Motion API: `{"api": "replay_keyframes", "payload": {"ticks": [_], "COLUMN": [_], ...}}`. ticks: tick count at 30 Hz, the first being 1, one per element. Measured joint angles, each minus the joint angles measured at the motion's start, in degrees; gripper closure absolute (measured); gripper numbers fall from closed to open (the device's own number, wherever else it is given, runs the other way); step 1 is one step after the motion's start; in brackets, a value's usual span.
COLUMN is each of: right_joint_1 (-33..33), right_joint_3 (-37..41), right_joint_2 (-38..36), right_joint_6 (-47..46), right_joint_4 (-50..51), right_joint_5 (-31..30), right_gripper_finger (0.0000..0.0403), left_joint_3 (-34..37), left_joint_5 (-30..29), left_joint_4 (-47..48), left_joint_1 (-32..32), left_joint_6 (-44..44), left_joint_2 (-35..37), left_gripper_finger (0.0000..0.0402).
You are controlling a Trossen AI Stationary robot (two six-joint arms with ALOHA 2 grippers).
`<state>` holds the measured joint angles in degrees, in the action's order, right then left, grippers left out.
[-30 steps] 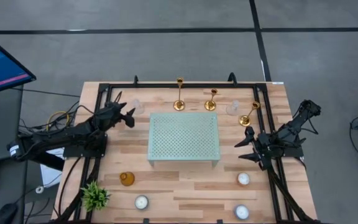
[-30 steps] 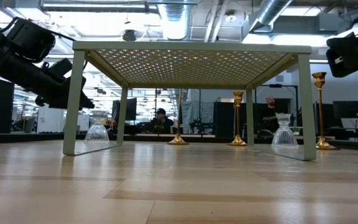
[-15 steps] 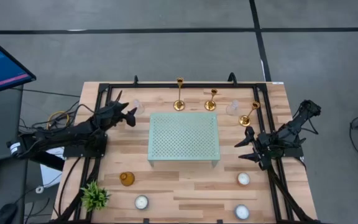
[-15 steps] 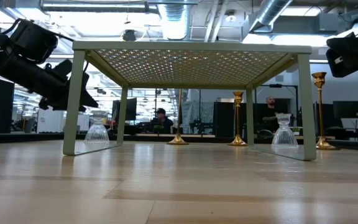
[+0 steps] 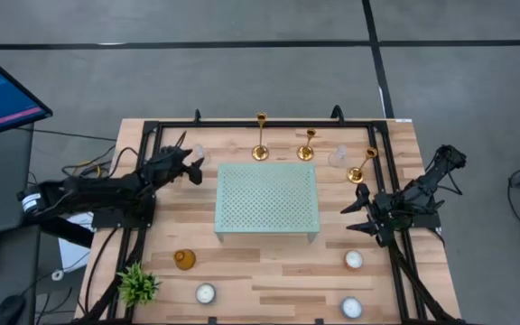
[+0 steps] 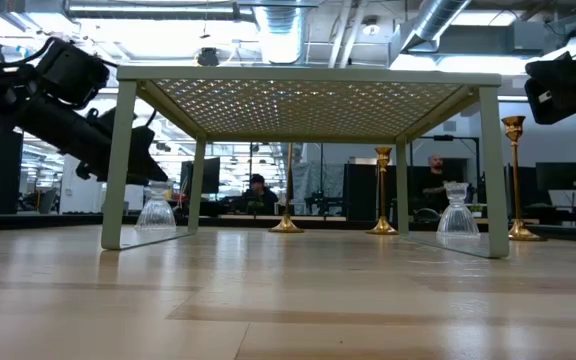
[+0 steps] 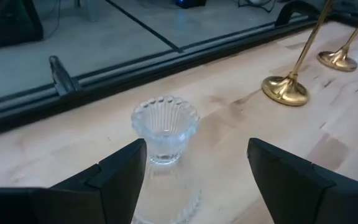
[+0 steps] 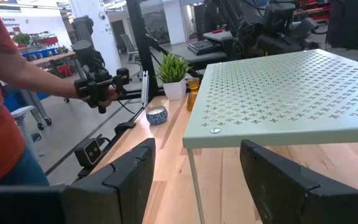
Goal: Pick & Place candle stick holders
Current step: Put the left transparent glass candle holder on the shelf
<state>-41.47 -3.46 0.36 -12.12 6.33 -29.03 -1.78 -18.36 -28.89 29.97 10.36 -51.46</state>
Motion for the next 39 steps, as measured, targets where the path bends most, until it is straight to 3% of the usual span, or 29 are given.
{"api": "replay_keyframes", "payload": {"ticks": [7, 14, 32, 39], "right_joint_1": [-0.01, -0.02, -0.02, 0.00], "right_joint_3": [0.02, 0.02, 0.02, 0.02], "right_joint_2": [0.00, 0.00, 0.00, -0.01], "right_joint_6": [0.00, 0.00, 0.00, 0.00], "right_joint_4": [-0.05, -0.11, -0.09, -0.07], "right_joint_5": [-0.96, -4.13, -7.04, -7.04], "right_gripper_finger": [0.0177, 0.0177, 0.0177, 0.0177], "left_joint_3": [-1.07, -1.07, -1.07, -1.05], "left_joint_5": [-4.98, -2.59, -2.99, -0.56], "left_joint_4": [-0.09, 0.10, -17.88, -20.30], "left_joint_1": [0.03, -0.01, 1.98, 3.25], "left_joint_6": [-2.86, 0.08, -0.64, -0.70], "left_joint_2": [-1.14, -1.20, -16.54, -20.32], "left_gripper_finger": [0.0077, 0.0032, 0.0042, 0.0042]}}
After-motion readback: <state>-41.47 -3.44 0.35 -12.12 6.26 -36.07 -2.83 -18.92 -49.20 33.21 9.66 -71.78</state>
